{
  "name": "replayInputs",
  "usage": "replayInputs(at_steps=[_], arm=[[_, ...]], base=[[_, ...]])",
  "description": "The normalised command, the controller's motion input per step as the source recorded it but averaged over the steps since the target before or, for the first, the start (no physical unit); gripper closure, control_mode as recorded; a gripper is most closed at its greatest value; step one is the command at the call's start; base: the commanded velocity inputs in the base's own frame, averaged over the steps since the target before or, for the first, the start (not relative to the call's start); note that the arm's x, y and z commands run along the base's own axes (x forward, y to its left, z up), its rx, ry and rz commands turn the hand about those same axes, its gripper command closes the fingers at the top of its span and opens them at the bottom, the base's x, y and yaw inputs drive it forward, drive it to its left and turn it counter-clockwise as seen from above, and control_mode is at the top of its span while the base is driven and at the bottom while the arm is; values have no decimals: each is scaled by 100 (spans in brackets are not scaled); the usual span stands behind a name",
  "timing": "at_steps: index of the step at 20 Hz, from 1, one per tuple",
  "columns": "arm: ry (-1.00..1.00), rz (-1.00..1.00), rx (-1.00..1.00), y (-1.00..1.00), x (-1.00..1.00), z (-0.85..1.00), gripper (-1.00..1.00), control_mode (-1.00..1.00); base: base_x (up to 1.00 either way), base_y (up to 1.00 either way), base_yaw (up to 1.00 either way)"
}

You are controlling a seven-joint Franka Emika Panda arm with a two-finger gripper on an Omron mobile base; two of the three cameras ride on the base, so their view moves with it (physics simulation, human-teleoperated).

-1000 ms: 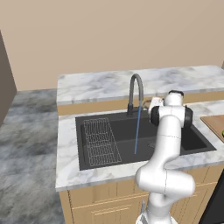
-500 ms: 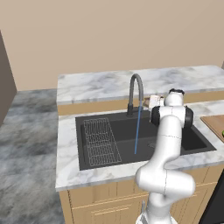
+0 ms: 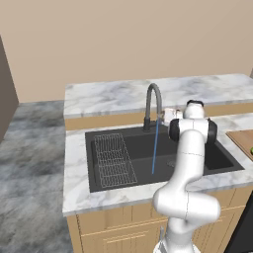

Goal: Pick the kiwi, kiwi from the sink and place them on the cutting board to airdry. Then turn off the sink faucet.

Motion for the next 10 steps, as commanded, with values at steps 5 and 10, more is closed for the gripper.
replayInputs(at_steps=[5,10], arm=[[0,5,0,100,0,0,-100,-100],[1,5,-3,100,1,0,-100,-100]], base=[[0,0,0],[0,0,0]])
